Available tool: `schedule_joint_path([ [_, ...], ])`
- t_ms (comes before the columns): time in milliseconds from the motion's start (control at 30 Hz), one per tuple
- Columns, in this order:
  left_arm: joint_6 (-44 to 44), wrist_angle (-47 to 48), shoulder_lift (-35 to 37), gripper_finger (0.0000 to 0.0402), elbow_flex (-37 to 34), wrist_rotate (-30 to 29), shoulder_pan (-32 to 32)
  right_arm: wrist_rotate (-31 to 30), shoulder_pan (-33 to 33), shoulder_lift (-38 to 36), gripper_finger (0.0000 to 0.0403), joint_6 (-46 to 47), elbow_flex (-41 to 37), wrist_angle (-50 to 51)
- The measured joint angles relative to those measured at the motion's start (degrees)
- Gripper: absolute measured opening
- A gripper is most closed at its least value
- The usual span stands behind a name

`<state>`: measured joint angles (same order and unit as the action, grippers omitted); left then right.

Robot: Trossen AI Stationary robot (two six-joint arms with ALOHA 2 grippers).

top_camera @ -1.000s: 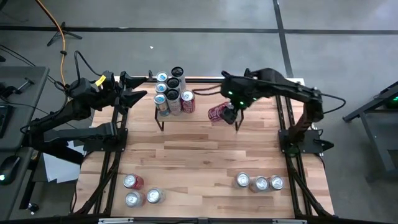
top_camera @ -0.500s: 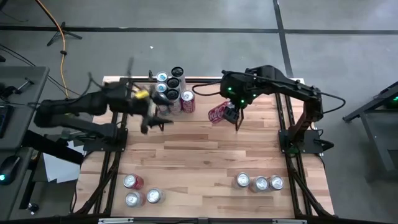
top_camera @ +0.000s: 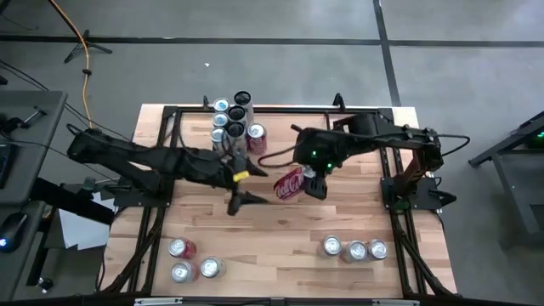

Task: Place canned beverage on shelf
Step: Put the right red-white soda can aligned with the other red-white soda can on the shelf

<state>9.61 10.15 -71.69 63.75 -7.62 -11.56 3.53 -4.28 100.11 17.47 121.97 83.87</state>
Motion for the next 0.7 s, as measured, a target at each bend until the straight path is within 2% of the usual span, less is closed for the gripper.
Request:
schedule_joint_path([
  [167, 2.9, -7.5, -5.2, 0.0305, 0.0, 0.0, -0.3, -1.4, -3.3, 0.7, 0.0284, -1.2, 0.0, -4.0],
  [333, 6.7, -9.2, -8.6, 0.0305, 0.0, 1.7, -0.5, -3.5, -6.3, 0.8, 0.0284, -2.6, 0.0, -6.8],
  [500, 6.8, -12.3, -11.2, 0.0305, 0.0, 4.3, -1.3, -3.9, -7.5, 0.8, 0.0284, -3.2, 0.0, -9.6],
  [700, 6.9, -13.5, -12.3, 0.0302, 0.0, 4.2, -1.7, -3.4, -7.5, 1.5, 0.0284, -4.0, 0.0, -9.5],
])
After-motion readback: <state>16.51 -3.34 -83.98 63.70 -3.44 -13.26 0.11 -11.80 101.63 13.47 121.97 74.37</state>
